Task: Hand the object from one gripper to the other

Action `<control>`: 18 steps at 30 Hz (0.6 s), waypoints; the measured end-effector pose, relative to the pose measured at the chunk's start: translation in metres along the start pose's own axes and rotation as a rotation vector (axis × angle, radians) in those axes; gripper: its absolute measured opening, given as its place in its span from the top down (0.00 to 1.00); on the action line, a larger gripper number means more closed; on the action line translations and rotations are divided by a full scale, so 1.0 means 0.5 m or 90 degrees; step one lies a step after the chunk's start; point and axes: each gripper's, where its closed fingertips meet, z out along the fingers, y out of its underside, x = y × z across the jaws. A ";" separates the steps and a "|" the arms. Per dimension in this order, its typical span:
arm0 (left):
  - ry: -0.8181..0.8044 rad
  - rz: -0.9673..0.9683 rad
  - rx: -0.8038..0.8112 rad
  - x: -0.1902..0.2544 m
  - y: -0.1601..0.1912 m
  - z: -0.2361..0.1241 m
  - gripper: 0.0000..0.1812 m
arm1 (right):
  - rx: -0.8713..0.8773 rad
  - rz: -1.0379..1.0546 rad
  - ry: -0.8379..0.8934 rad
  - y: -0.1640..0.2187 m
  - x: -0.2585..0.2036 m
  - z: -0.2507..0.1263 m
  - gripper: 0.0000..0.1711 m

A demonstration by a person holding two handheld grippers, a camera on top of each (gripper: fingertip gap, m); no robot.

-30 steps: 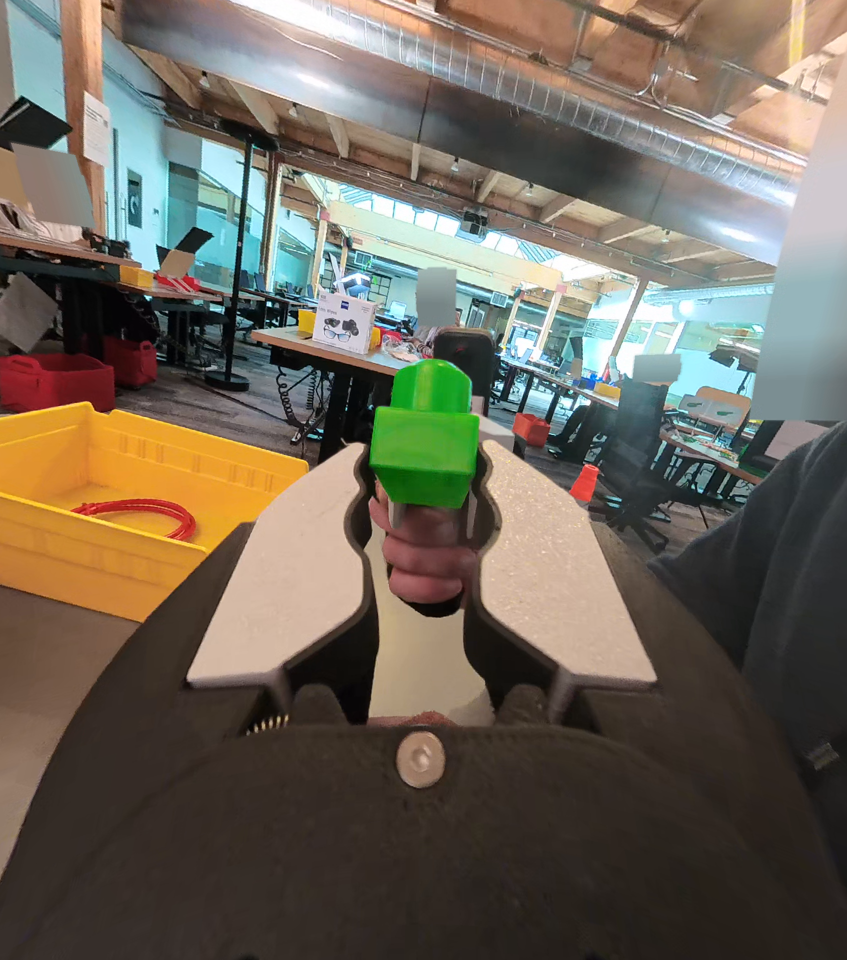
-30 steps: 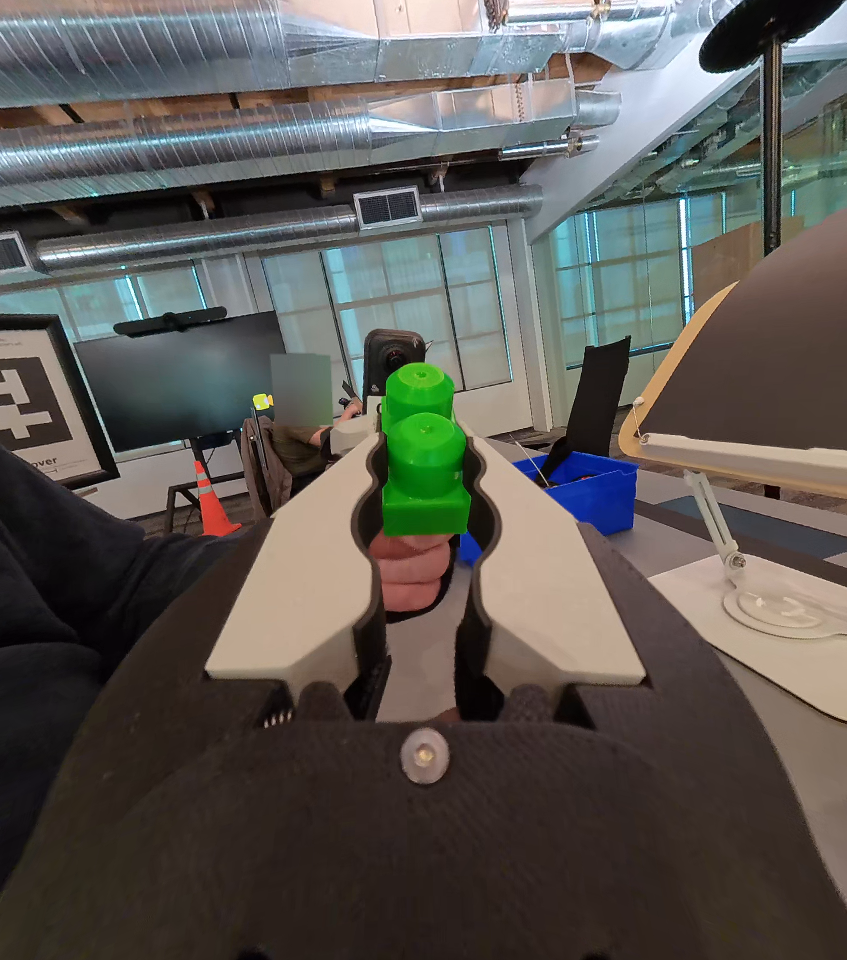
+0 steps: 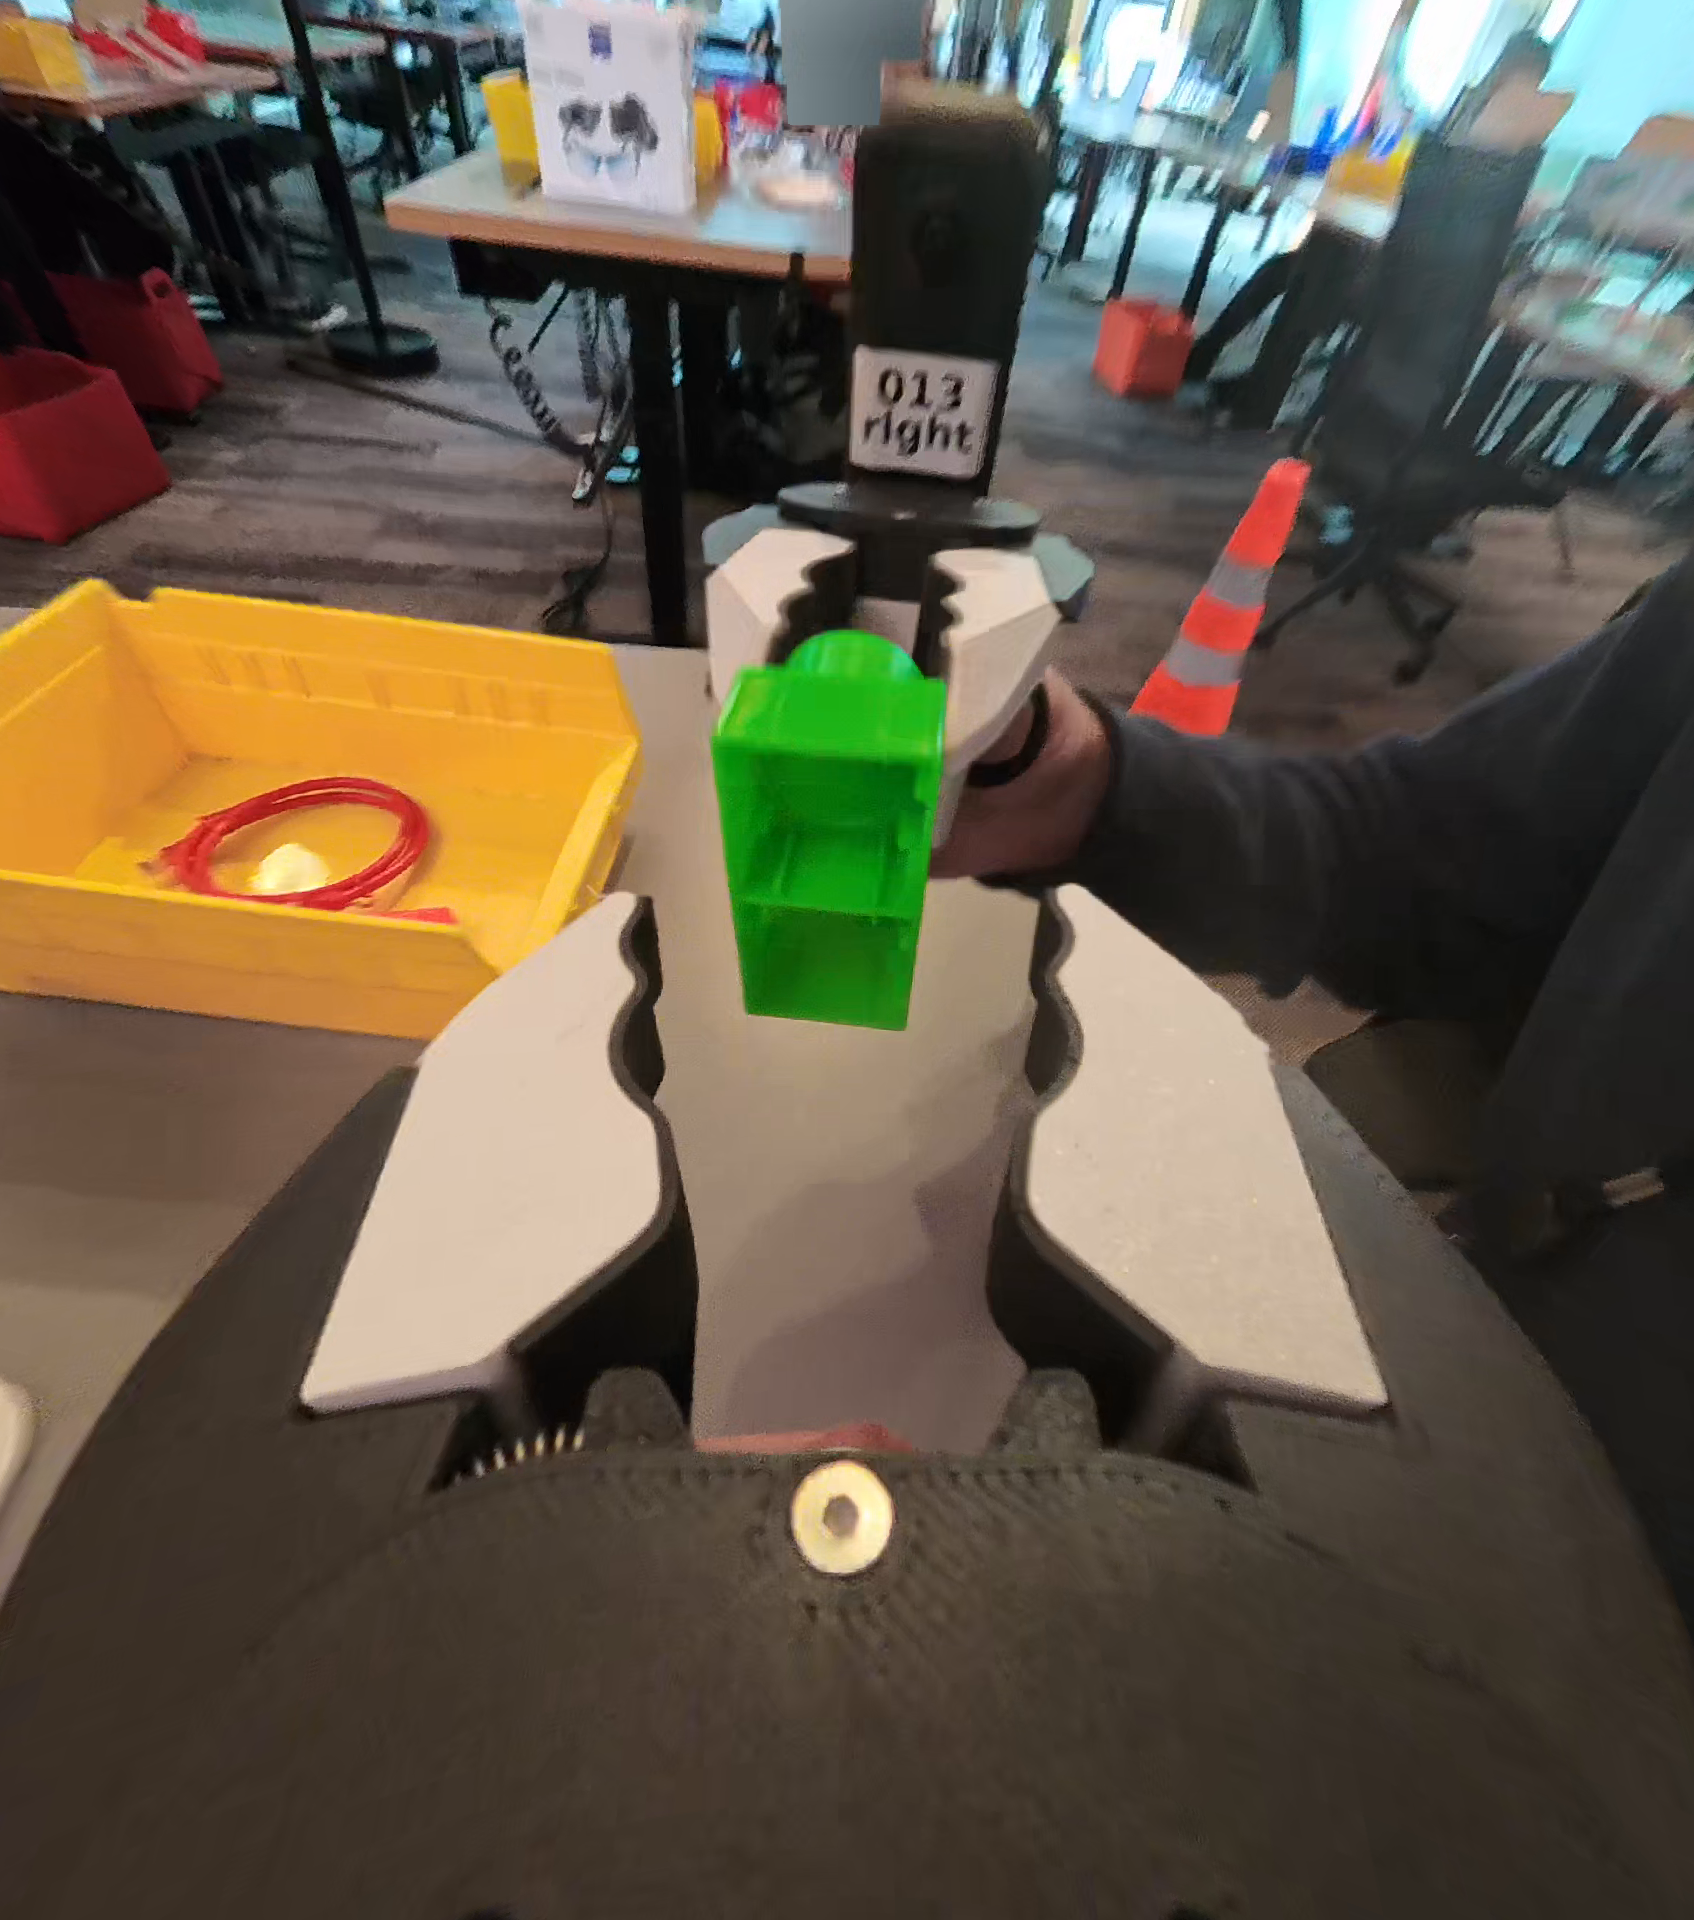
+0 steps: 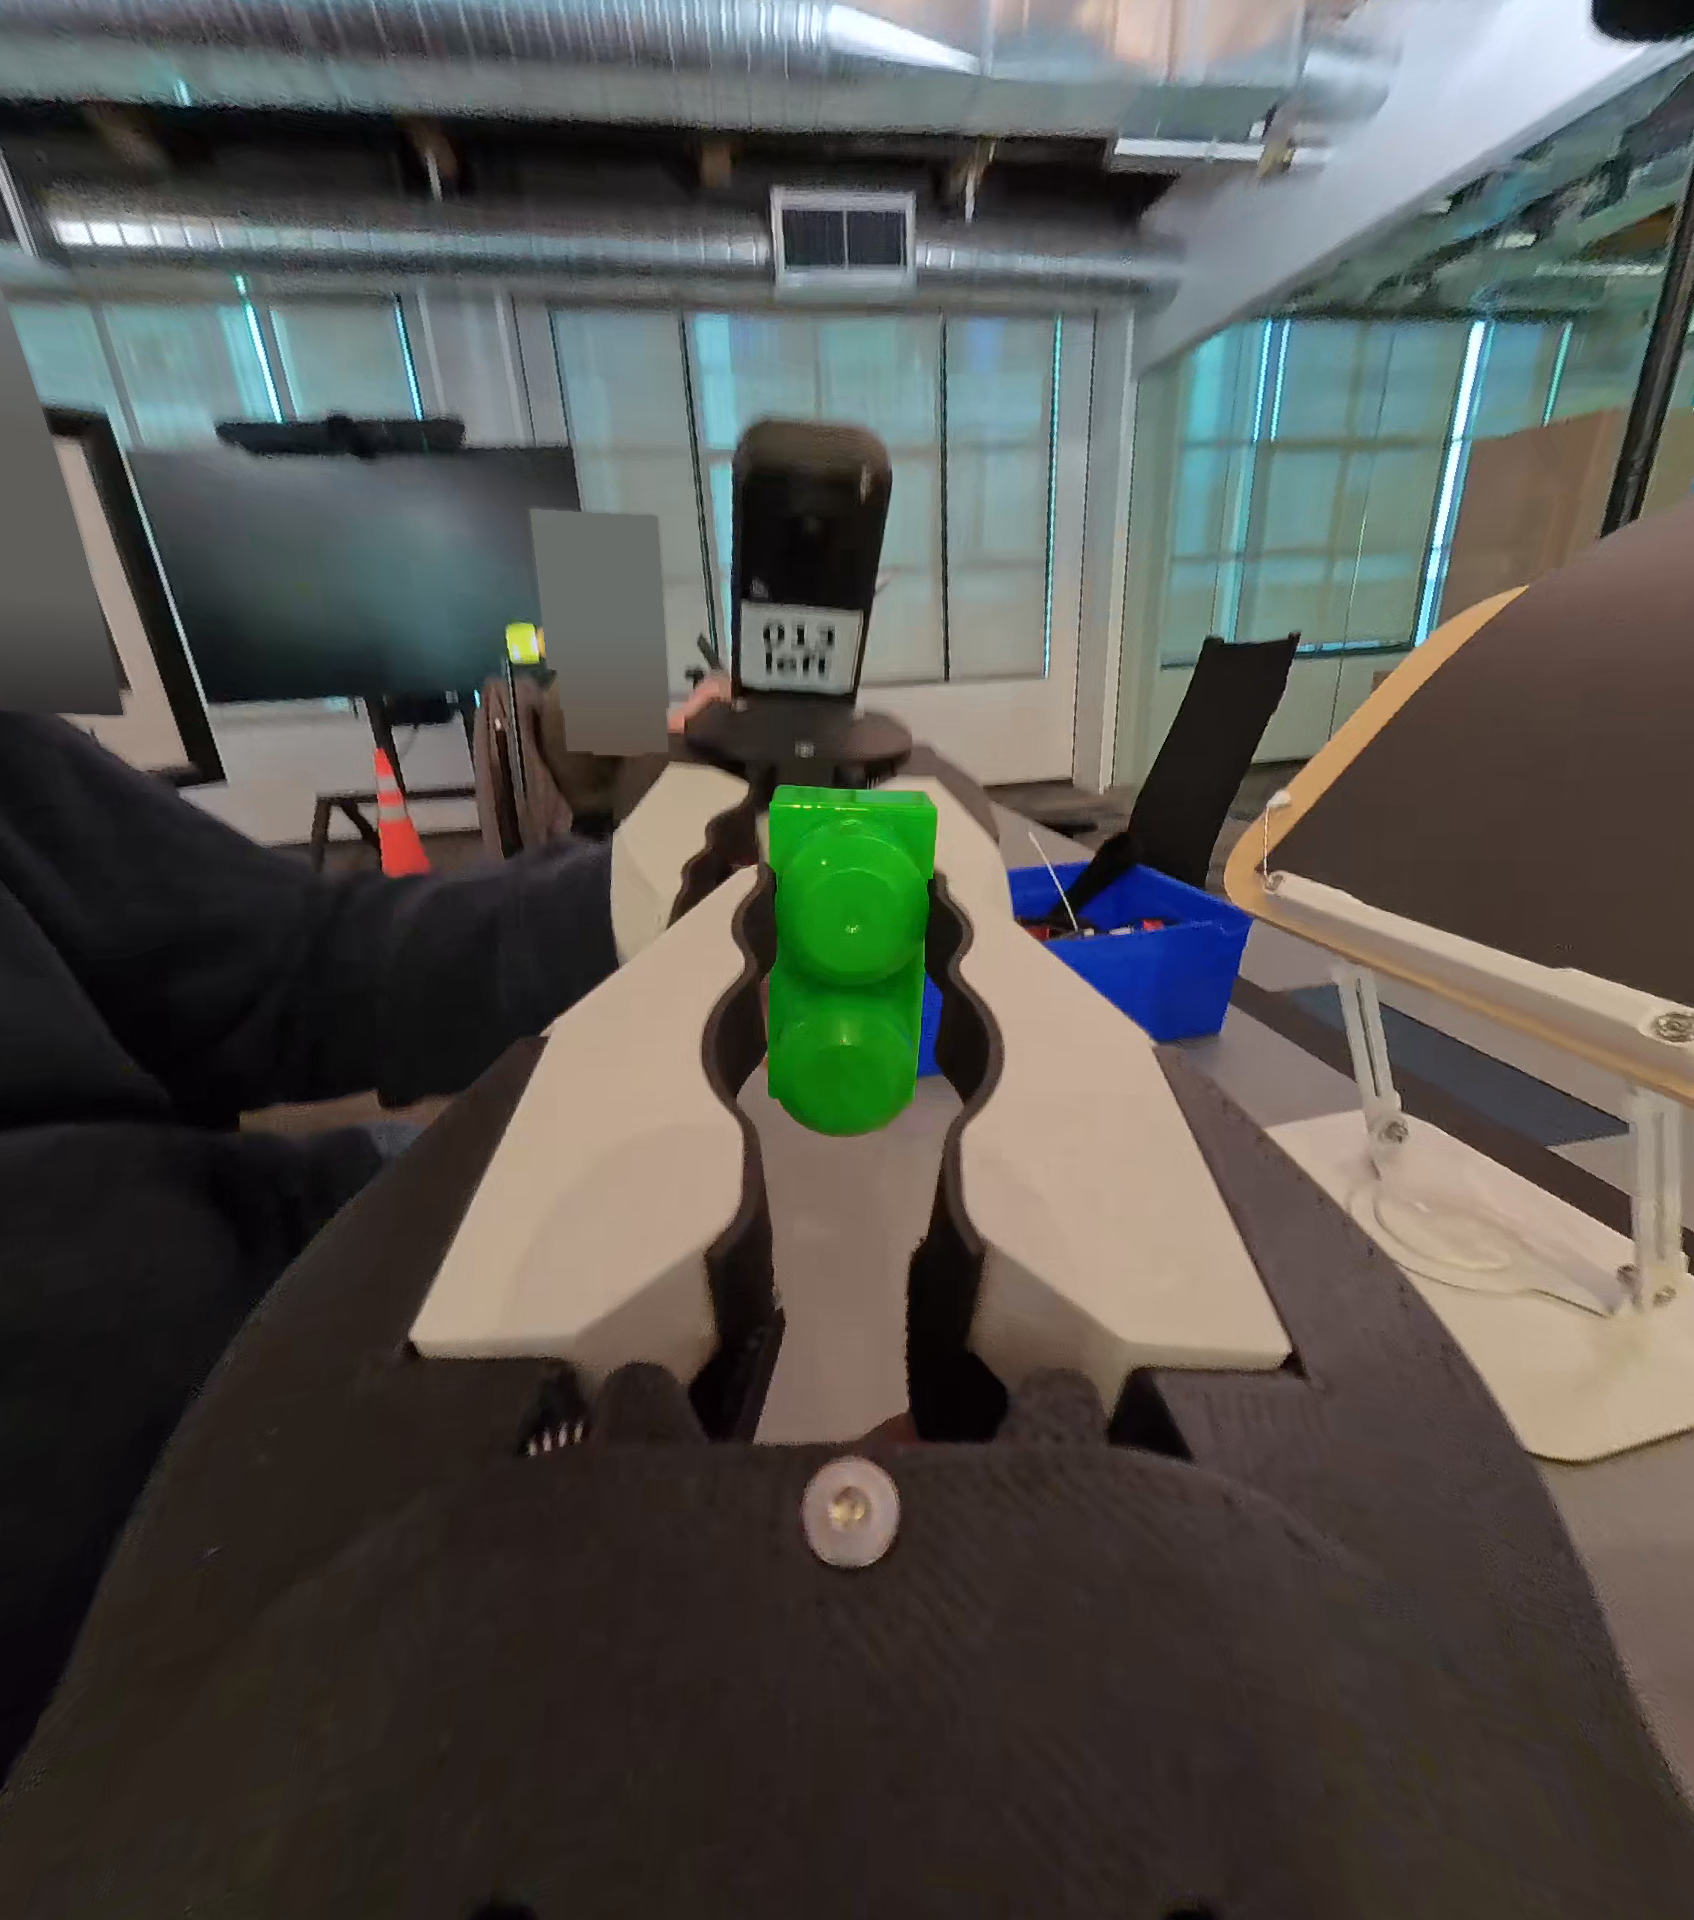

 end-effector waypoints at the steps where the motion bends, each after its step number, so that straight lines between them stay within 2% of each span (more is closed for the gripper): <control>1: 0.014 -0.016 0.022 0.005 0.003 0.003 0.62 | 0.017 0.008 0.002 -0.001 0.000 0.001 0.85; 5: 0.017 -0.059 0.066 0.002 0.027 0.025 0.70 | 0.076 0.039 -0.002 -0.001 -0.003 0.004 0.85; 7: 0.035 -0.080 0.110 0.008 0.024 0.025 0.79 | 0.090 0.045 -0.002 0.001 -0.006 0.004 0.85; 11: 0.036 -0.103 0.190 -0.001 0.012 0.003 0.80 | 0.089 0.053 0.013 0.015 -0.001 0.003 0.85; 15: 0.020 -0.097 0.169 -0.006 0.022 -0.004 0.80 | 0.058 0.060 0.012 0.028 0.003 0.006 0.85; 17: 0.012 -0.092 0.144 -0.010 0.025 -0.010 0.80 | 0.017 0.039 0.030 0.035 0.010 0.004 0.73; 18: 0.004 -0.084 0.120 -0.012 0.029 -0.012 0.80 | -0.009 0.021 0.034 0.036 0.011 0.003 0.71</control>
